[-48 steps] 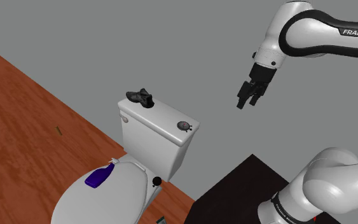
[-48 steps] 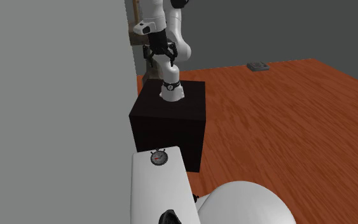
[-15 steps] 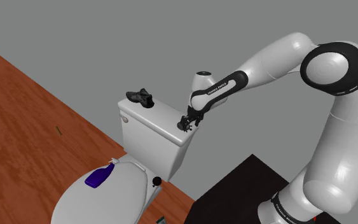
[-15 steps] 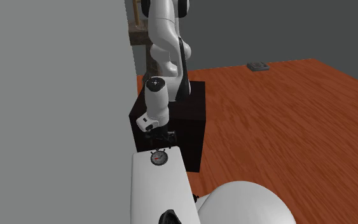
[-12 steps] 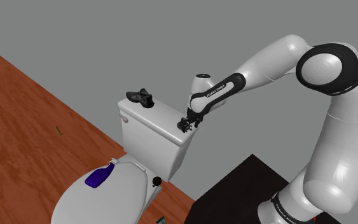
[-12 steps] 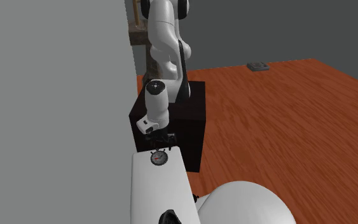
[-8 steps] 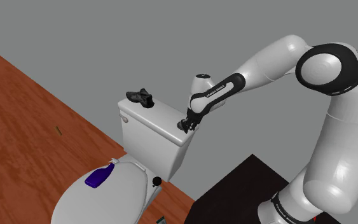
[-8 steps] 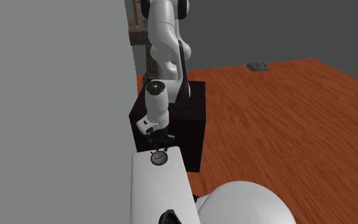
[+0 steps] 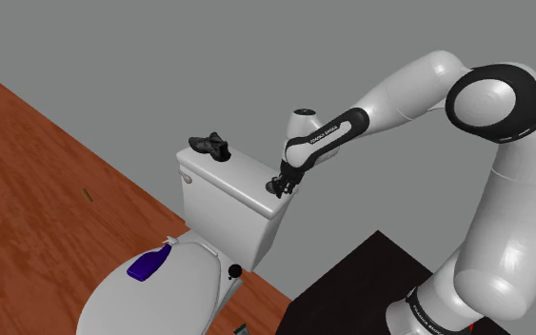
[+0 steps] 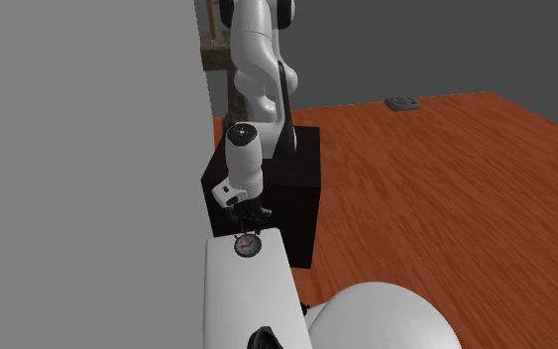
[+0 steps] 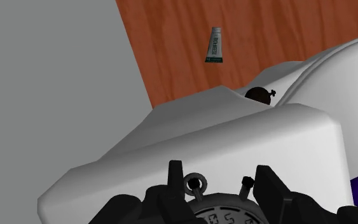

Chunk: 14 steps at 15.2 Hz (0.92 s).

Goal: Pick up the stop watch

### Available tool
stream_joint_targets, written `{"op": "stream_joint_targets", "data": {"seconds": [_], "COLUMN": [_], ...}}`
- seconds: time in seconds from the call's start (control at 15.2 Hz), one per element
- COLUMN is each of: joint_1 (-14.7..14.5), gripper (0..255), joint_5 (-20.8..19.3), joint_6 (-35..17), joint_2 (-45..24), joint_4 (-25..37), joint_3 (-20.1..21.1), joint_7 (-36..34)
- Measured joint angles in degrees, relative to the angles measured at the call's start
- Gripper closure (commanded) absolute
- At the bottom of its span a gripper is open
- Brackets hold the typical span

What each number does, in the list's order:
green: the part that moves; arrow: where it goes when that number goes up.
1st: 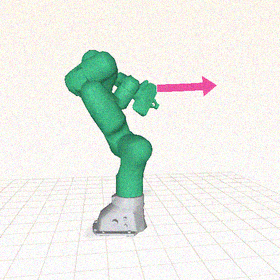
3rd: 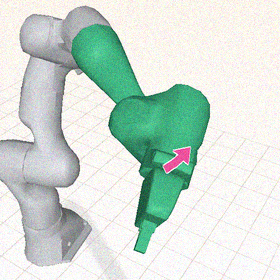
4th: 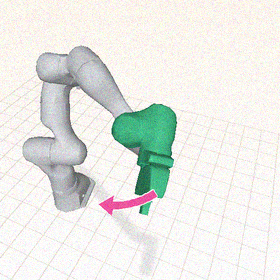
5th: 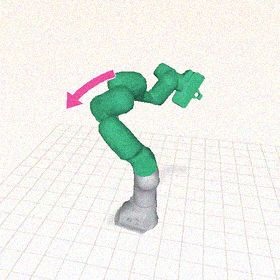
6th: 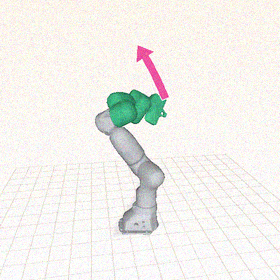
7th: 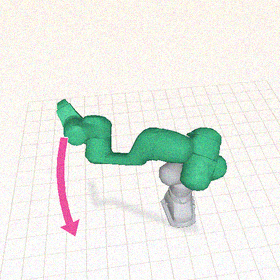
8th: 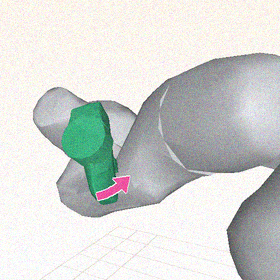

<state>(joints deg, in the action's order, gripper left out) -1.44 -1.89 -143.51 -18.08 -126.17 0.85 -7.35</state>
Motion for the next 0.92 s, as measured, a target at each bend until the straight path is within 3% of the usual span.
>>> {"op": "stream_joint_targets", "data": {"seconds": [0.92], "joint_1": [0.01], "gripper": [255], "joint_5": [0.42], "joint_6": [9.11], "joint_2": [7.41], "joint_4": [1.73], "joint_3": [0.2], "joint_7": [0.28]}}
